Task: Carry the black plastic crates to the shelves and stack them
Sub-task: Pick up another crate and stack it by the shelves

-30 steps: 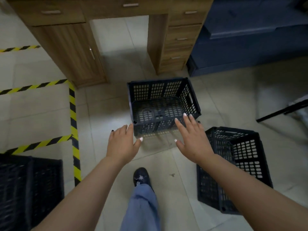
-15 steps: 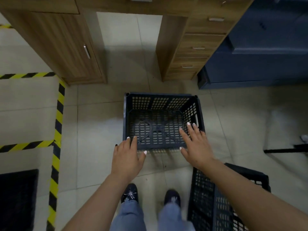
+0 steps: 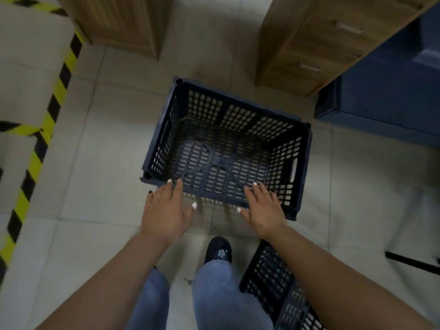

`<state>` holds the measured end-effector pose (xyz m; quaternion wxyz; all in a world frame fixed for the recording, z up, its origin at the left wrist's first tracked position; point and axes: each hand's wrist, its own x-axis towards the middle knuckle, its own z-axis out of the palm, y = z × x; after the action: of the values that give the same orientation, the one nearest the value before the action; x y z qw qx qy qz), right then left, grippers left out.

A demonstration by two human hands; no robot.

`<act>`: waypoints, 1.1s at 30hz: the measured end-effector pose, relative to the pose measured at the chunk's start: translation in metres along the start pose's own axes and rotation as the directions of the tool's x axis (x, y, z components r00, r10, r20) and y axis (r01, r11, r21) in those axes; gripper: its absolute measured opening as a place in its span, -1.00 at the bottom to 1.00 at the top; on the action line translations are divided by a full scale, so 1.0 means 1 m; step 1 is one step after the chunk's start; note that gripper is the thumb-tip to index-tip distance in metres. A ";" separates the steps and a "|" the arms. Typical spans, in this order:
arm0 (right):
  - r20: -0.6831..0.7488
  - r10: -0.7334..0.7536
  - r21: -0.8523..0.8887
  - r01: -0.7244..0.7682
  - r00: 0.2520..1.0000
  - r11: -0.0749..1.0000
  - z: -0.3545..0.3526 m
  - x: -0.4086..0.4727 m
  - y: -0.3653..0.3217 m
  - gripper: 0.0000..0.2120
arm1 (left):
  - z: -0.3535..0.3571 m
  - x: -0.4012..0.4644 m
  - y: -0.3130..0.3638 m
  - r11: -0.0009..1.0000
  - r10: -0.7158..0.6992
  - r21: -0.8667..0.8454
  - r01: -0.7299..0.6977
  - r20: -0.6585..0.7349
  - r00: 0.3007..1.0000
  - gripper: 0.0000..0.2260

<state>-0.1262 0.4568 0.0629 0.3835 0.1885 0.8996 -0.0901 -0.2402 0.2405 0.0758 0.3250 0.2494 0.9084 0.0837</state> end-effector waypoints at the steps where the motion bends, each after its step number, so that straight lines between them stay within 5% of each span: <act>1: 0.025 -0.009 -0.015 0.009 1.000 1.000 0.010 0.010 0.006 -0.40 | 0.011 0.004 -0.001 1.000 -0.003 -0.012 0.003 -0.006 1.000 -0.34; 6: 0.091 -0.086 -0.111 0.096 0.992 0.989 0.051 0.048 0.020 -0.48 | 0.051 0.019 -0.008 0.999 -0.022 -0.028 0.021 -0.015 1.000 -0.29; 19: -0.145 -0.181 0.004 0.183 0.973 0.983 0.053 0.067 -0.038 -0.33 | 0.046 0.006 -0.050 0.988 -0.138 -0.063 0.139 0.026 0.990 -0.27; 24: -0.067 -0.211 0.014 0.212 0.975 0.977 0.029 0.091 -0.120 -0.34 | 0.029 0.002 -0.094 0.983 -0.172 -0.066 0.173 0.019 0.985 -0.13; 33: 0.173 -0.370 -0.179 0.399 0.913 0.899 -0.011 0.114 -0.223 -0.42 | -0.016 -0.008 -0.168 0.951 -0.286 -0.108 0.288 0.038 0.958 -0.23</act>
<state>-0.2968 0.2871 -0.0082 0.4357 -0.0412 0.8955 -0.0809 -0.3123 0.0917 0.0399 0.3571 0.0970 0.9252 0.0838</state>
